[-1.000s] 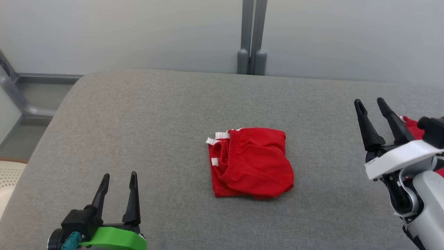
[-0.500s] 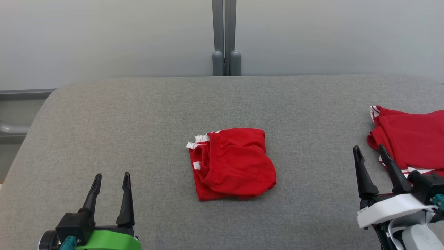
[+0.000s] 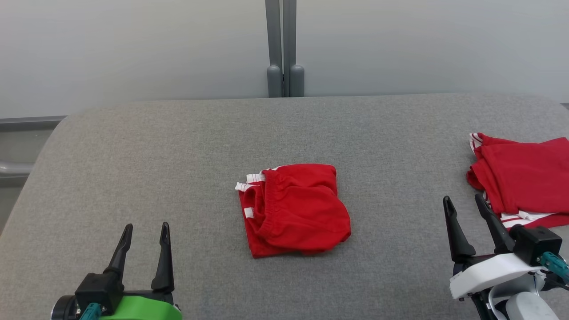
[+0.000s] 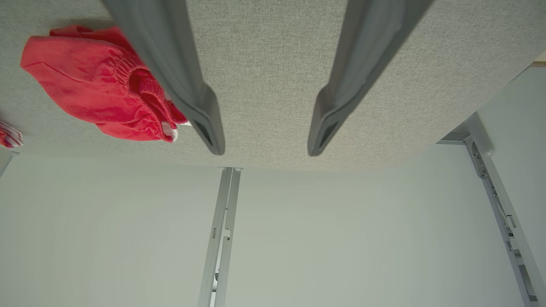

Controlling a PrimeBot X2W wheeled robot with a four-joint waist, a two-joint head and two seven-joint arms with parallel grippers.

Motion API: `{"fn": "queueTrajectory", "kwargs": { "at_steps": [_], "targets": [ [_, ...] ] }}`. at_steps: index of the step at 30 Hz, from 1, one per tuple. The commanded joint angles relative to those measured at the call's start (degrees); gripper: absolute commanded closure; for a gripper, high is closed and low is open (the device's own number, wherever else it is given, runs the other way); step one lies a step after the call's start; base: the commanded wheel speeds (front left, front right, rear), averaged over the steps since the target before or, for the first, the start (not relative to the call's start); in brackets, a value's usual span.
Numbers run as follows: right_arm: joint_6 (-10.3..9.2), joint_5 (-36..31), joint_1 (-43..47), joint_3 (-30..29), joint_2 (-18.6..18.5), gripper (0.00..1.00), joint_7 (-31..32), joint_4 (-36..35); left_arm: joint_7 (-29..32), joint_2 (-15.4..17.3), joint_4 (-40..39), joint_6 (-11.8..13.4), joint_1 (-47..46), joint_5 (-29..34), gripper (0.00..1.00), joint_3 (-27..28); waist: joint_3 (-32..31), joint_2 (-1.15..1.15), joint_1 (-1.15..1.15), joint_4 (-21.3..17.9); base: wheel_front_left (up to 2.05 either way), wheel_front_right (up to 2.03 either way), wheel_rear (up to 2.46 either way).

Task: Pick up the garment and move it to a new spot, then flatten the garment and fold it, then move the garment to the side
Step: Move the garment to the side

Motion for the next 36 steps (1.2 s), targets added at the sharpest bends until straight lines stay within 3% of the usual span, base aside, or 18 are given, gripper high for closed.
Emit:
{"fn": "queueTrajectory", "kwargs": {
  "at_steps": [1,7,17,29,36],
  "targets": [
    [0.03,-0.1,-0.6,0.3,-0.2,0.0,-0.1,0.5,-0.1,0.1,0.1,-0.1,0.6,0.3,0.0,-0.1,0.0,0.0,0.0,0.1,0.0,0.0,0.0],
    [0.03,-0.3,-1.5,1.2,-0.4,0.0,-0.1,2.1,-0.1,0.1,0.5,-0.1,0.4,0.3,0.0,-0.5,-0.1,0.0,0.0,0.7,0.0,0.0,0.0],
    [0.03,2.3,-8.7,5.7,1.4,0.0,3.1,11.8,-0.1,0.1,0.8,-0.2,-0.2,0.1,0.0,-2.2,-0.9,0.0,0.0,3.7,0.0,0.0,0.0],
    [0.03,7.4,-22.3,9.8,1.9,0.0,17.9,24.9,-0.1,0.0,1.6,-0.2,-0.9,-1.3,0.0,-4.3,-0.3,0.0,0.0,12.0,0.0,0.0,0.0],
    [0.03,11.8,-27.0,8.0,2.2,0.0,25.2,35.0,-0.1,-0.1,1.9,-0.2,-1.9,-1.7,0.0,-5.0,1.6,0.0,0.0,17.3,0.0,0.0,0.0]
  ]
}}
